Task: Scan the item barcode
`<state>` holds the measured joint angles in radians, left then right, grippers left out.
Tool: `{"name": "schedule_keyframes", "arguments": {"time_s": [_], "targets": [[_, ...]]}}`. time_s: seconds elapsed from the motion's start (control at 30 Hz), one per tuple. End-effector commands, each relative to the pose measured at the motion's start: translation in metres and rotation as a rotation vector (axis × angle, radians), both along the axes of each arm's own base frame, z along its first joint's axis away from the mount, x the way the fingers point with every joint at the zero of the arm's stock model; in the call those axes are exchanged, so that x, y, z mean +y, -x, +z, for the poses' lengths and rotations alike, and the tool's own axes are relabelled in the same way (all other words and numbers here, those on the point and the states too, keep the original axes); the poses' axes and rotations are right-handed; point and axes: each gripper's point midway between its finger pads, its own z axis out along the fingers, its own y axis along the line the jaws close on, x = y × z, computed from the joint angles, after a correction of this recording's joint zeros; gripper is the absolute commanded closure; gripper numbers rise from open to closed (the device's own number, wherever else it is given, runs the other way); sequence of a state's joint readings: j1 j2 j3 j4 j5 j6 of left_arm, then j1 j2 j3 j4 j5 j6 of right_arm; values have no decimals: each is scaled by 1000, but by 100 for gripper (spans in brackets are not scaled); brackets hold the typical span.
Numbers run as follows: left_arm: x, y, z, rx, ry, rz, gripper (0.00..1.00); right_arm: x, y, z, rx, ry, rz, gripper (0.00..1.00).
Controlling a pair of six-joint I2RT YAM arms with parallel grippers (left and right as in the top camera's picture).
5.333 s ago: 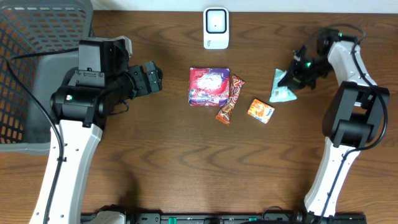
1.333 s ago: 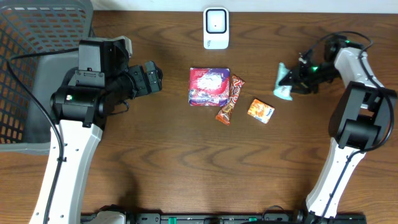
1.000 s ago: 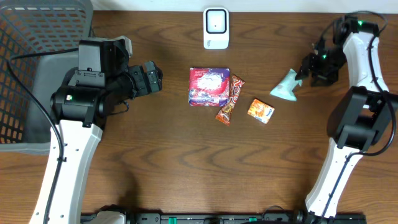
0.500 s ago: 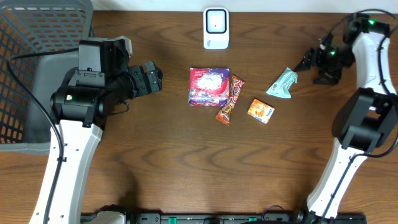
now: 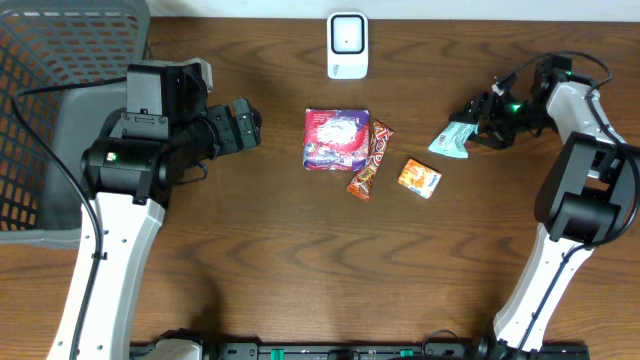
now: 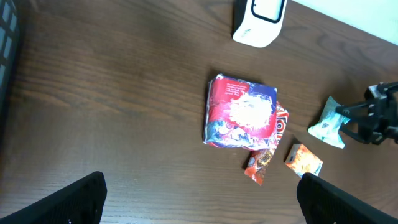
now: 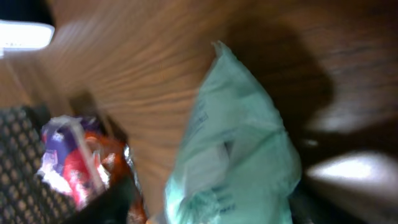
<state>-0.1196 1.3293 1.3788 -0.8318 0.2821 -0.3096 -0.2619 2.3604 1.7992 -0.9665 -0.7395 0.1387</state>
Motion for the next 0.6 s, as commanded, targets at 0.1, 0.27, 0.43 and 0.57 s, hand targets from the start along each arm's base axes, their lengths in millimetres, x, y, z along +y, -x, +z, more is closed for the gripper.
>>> {"name": "schedule_keyframes", "arguments": {"time_s": [0.1, 0.27, 0.43, 0.57], "targets": [[2, 1, 2, -10, -10, -1, 2, 8, 11, -18, 78, 6, -20, 99], [2, 1, 3, -11, -10, -1, 2, -16, 9, -11, 136, 163, -54, 99], [2, 1, 3, -11, -10, -1, 2, -45, 4, 26, 167, 474, -26, 99], [2, 1, 3, -11, -10, -1, 2, -73, 3, 59, 184, 915, 12, 99]]}}
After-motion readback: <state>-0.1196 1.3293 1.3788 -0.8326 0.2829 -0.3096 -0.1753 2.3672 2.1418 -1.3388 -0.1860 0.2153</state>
